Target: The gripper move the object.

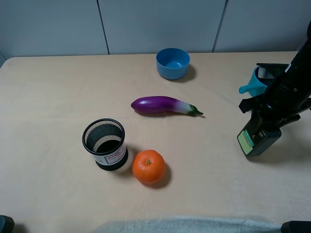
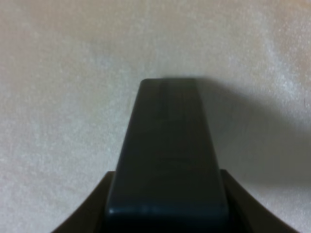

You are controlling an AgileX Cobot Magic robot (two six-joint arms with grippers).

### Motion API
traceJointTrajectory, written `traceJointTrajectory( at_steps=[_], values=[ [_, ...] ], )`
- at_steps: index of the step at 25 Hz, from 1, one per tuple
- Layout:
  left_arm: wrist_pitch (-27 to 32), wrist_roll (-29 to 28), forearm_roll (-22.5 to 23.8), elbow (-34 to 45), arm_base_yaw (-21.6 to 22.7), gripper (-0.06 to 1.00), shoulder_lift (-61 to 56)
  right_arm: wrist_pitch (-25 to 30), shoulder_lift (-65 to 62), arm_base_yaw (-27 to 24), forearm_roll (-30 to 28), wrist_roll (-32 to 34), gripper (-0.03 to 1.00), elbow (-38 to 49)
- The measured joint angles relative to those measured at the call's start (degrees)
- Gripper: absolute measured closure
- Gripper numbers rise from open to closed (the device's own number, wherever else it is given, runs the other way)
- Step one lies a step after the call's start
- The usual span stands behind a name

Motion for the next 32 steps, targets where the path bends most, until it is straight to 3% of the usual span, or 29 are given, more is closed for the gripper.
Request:
traceJointTrajectory(
  at_steps=[6, 13, 24, 32],
  values=[
    [0.00, 0.00, 0.00, 0.00, 0.00, -0.05, 0.00, 1.06, -2.27, 0.00, 0.11, 0.68, 0.68, -0.16],
    [0.00, 0.00, 0.00, 0.00, 0.00, -0.05, 0.00, 6.47, -6.07, 0.00, 0.17, 1.75, 0.68, -1.40],
    [0.00, 0.00, 0.00, 0.00, 0.00, -0.05, 0.00, 16.16, -6.94, 0.00, 0.56, 2.34, 0.68, -11.66],
    [0.00, 0.00, 0.00, 0.00, 0.00, -0.05, 0.00, 16.83, -6.94, 0.05, 2.78, 2.39, 0.68, -17.36]
  ],
)
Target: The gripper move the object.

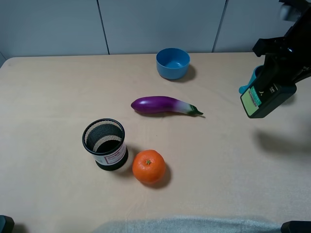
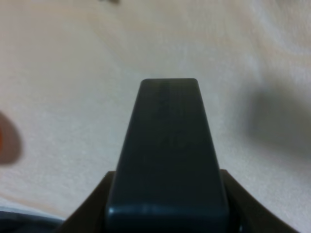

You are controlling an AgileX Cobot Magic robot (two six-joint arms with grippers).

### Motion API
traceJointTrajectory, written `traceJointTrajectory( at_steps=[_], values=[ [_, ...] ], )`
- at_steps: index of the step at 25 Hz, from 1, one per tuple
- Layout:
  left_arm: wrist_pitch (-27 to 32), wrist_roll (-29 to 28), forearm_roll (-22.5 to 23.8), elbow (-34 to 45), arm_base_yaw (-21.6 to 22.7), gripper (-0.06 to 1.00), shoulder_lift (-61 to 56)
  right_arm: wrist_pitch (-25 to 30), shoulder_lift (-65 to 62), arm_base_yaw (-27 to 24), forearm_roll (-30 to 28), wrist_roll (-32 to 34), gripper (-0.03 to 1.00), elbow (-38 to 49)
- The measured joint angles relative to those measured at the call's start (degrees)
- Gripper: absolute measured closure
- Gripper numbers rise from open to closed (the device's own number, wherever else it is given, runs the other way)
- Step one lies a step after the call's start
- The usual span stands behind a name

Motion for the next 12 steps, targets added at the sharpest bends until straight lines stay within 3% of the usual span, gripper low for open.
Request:
traceJointTrajectory(
  at_steps=[12],
  values=[
    [0.00, 0.00, 0.00, 0.00, 0.00, -0.05, 0.00, 0.20, 0.00, 12.81, -7.24, 6.82, 0.68, -9.58]
  ],
)
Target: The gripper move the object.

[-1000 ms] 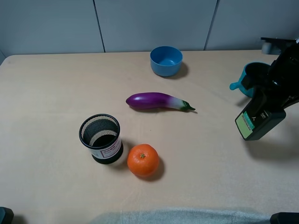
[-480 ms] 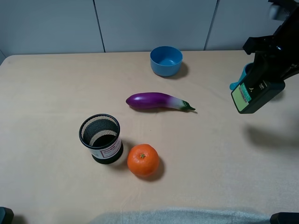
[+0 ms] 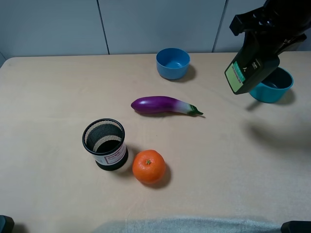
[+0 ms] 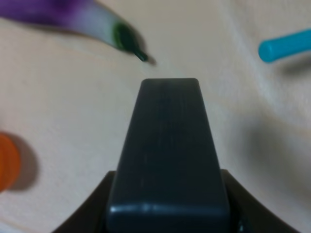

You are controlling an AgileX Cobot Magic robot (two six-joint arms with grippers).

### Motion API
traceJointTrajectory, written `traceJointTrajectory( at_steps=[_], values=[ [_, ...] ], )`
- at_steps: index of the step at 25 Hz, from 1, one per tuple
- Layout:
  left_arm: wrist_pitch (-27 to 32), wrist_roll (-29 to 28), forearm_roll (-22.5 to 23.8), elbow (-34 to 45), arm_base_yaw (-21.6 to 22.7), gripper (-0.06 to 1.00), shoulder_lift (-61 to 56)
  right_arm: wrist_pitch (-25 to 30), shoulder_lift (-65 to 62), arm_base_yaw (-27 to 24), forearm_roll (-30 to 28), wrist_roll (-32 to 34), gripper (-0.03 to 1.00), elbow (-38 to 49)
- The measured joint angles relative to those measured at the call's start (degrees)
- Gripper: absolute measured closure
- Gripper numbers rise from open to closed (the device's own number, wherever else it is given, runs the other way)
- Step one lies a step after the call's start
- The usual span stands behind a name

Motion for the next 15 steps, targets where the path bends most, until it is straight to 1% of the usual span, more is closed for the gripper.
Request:
traceJointTrajectory(
  at_steps=[6, 15],
  values=[
    [0.00, -0.01, 0.00, 0.00, 0.00, -0.05, 0.00, 0.45, 1.89, 3.13, -0.14, 0.52, 0.68, -5.01],
    [0.00, -0.01, 0.00, 0.00, 0.00, -0.05, 0.00, 0.83, 9.99, 9.18, -0.15, 0.84, 0.68, -15.32]
  ],
)
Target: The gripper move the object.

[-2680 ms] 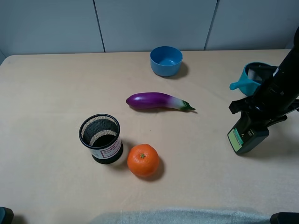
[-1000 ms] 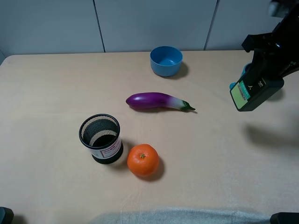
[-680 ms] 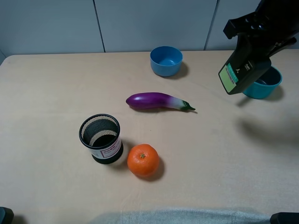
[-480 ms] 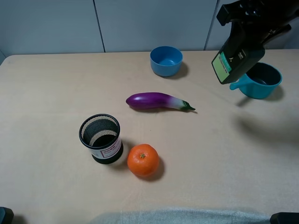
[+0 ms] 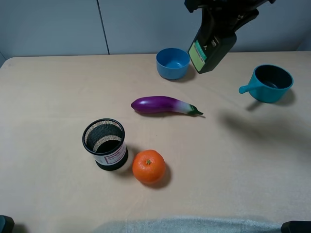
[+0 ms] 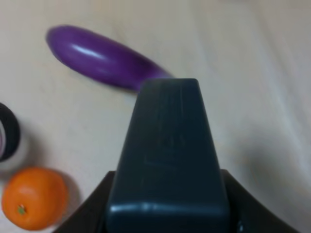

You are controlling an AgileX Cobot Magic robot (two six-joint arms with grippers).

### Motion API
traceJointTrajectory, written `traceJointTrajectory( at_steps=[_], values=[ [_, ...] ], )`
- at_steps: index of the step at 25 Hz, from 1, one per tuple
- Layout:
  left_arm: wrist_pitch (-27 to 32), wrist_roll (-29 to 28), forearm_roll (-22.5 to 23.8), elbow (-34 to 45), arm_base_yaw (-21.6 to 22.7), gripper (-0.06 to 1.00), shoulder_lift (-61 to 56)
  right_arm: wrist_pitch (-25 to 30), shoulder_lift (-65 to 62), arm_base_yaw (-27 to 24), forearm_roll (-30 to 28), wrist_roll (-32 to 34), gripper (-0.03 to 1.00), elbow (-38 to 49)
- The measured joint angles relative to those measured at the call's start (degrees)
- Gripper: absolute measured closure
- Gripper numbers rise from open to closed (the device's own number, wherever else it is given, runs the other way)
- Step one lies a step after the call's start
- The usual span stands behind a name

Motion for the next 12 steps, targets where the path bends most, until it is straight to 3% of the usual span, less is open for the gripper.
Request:
traceJointTrajectory(
  at_steps=[12],
  values=[
    [0.00, 0.00, 0.00, 0.00, 0.00, -0.05, 0.00, 0.21, 13.44, 5.20, 0.01, 0.00, 0.68, -16.92]
  ],
)
